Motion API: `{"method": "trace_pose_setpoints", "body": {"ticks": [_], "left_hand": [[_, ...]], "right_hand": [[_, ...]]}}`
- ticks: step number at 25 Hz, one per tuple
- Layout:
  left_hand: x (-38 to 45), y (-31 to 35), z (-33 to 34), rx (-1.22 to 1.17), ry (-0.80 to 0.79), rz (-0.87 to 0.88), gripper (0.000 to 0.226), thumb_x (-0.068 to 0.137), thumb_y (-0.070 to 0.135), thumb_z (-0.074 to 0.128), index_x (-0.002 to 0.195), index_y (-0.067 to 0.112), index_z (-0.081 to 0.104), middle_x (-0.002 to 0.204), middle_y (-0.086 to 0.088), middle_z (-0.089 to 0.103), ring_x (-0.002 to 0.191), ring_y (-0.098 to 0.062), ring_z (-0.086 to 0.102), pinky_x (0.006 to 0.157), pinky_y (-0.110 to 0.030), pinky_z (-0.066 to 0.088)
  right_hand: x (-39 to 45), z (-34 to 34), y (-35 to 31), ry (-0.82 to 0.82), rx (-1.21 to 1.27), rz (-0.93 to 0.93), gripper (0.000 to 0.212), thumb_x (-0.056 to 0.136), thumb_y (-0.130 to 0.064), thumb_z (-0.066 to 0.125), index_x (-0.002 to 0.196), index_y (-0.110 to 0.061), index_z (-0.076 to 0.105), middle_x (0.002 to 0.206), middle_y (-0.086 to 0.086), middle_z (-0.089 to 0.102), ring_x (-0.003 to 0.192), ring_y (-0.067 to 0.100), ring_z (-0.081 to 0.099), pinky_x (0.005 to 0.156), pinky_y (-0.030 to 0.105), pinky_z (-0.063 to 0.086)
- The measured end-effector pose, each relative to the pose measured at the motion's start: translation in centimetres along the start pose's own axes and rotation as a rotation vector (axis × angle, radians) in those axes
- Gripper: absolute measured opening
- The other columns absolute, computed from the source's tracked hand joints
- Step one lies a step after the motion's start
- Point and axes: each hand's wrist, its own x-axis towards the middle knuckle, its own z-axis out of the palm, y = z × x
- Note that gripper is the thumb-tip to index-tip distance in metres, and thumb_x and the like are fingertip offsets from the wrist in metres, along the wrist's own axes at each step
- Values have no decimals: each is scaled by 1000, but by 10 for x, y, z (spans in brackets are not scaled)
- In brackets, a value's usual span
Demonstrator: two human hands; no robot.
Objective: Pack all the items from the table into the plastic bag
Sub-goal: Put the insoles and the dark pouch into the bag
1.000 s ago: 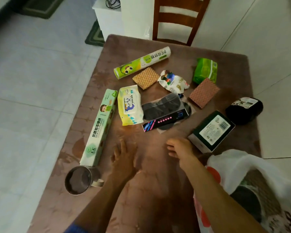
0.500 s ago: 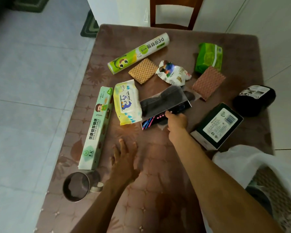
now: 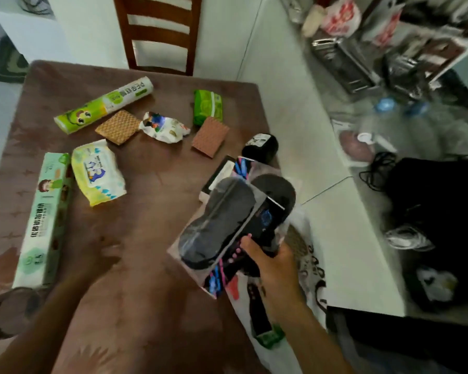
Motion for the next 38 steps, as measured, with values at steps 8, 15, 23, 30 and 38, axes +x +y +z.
{"method": "trace_pose_setpoints", "body": {"ticks": [8,15,23,30,38], "left_hand": [[-154,74,-98,-295,-674,898,25,84,40,67,105,27,74,122,35,47,115,13,39,103,-30,40],[-204,102,-38,433,-453,1002,55,81,61,52,131,42,46,161,-11,-7,146,-38,-9,112,-63,17],[-174,108,-55,723,-332,1179,37,88,21,60,124,31,58,158,-11,15,139,-36,17,99,-46,34],[-177,99,-52,616,-187,1114,59,79,15,64,135,11,46,149,-15,38,115,-36,48,80,-47,50],[-195,120,-71,-132,-244,956,65,90,35,47,148,14,28,153,-5,32,130,-21,37,105,-36,37]], "right_hand": [[13,-141,-11,235,-107,-192,20,78,-21,78,96,-18,67,90,-5,72,75,2,70,57,11,52],[30,-196,-26,364,40,-293,17,76,-23,79,88,-27,68,80,-16,72,72,1,69,63,20,56],[12,-156,44,-5,-470,-150,26,91,-39,59,72,-23,50,68,-7,59,59,3,57,46,9,41],[5,-172,50,-8,-627,-243,27,97,-31,50,72,-23,52,65,-9,57,60,5,57,48,9,43],[40,-118,59,-216,-615,-175,29,95,-36,50,122,-26,54,115,-5,61,104,13,59,88,34,54]]}}
